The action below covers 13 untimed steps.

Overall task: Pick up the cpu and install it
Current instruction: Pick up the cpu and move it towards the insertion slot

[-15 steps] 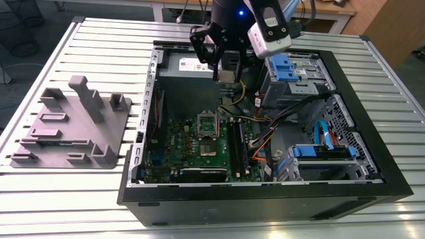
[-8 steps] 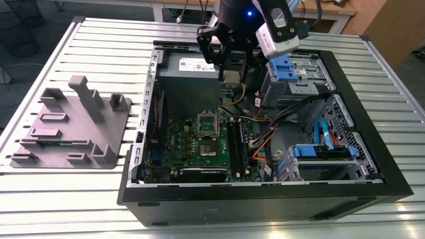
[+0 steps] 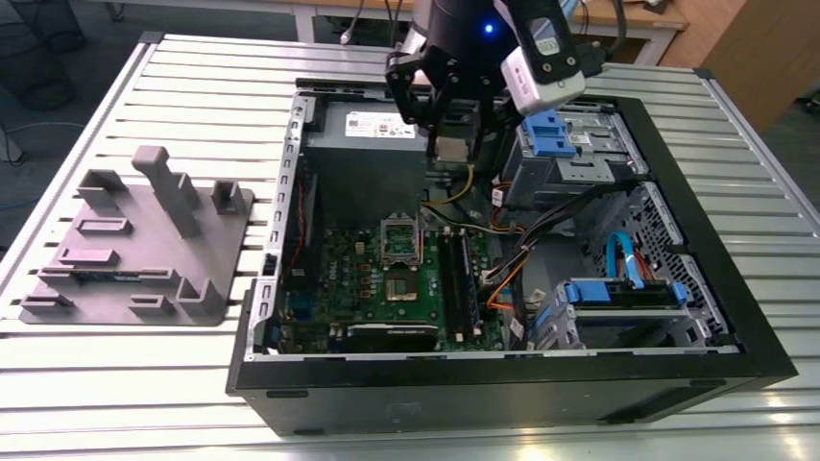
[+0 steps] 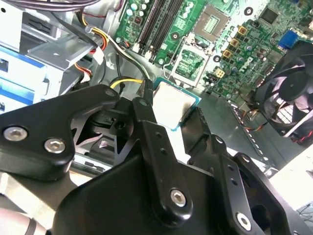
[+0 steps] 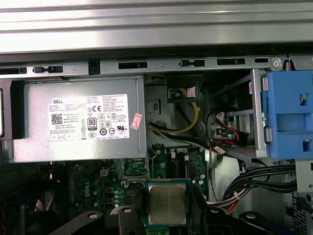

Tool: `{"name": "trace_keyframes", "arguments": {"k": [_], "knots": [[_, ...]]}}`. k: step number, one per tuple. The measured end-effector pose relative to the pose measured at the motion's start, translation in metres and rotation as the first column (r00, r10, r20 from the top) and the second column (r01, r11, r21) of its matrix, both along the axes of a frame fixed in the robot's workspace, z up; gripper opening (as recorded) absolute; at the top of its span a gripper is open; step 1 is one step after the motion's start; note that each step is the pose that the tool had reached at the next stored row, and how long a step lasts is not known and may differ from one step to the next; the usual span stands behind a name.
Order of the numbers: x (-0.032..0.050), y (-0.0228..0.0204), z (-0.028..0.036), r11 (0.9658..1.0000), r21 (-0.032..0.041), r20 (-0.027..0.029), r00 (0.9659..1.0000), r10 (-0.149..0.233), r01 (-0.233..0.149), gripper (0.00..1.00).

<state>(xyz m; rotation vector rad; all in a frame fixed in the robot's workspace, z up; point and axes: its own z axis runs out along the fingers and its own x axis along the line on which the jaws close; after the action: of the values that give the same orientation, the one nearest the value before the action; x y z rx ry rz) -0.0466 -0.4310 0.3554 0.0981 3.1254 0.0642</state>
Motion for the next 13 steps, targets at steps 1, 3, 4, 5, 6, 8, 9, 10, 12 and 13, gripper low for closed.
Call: {"name": "trace_keyframes", "arguments": {"k": [1, 3, 4, 5, 6, 8, 9, 10, 12, 13], "knots": [[-0.0004, -0.0009, -0.0002, 1.0, 0.0001, 0.0001, 1.0, 0.0, 0.0, 0.47], [-0.002, -0.0031, -0.0008, 1.0, 0.0002, 0.0004, 1.0, 0.0, 0.0, 0.47], [-0.0028, -0.0045, -0.0012, 1.0, 0.0001, 0.0005, 1.0, 0.0, 0.0, 0.47], [-0.0039, -0.0059, -0.0016, 1.0, 0.0, 0.0007, 1.0, 0.0, 0.0, 0.47], [-0.005, -0.0073, -0.002, 1.0, 0.0, 0.0009, 1.0, 0.0, 0.0, 0.47], [-0.0069, -0.0101, -0.0032, 1.0, 0.0002, 0.001, 1.0, 0.0, 0.0, 0.47], [-0.0077, -0.0117, -0.0039, 1.0, 0.0001, 0.001, 1.0, 0.0, 0.0, 0.47], [-0.0084, -0.0132, -0.0049, 1.0, 0.0001, 0.001, 1.0, 0.0, 0.0, 0.47], [-0.0095, -0.0161, -0.0069, 1.0, 0.0, 0.001, 1.0, 0.0, 0.0, 0.47], [-0.0101, -0.0176, -0.0079, 1.0, 0.0, 0.001, 1.0, 0.0, 0.0, 0.47]]}}
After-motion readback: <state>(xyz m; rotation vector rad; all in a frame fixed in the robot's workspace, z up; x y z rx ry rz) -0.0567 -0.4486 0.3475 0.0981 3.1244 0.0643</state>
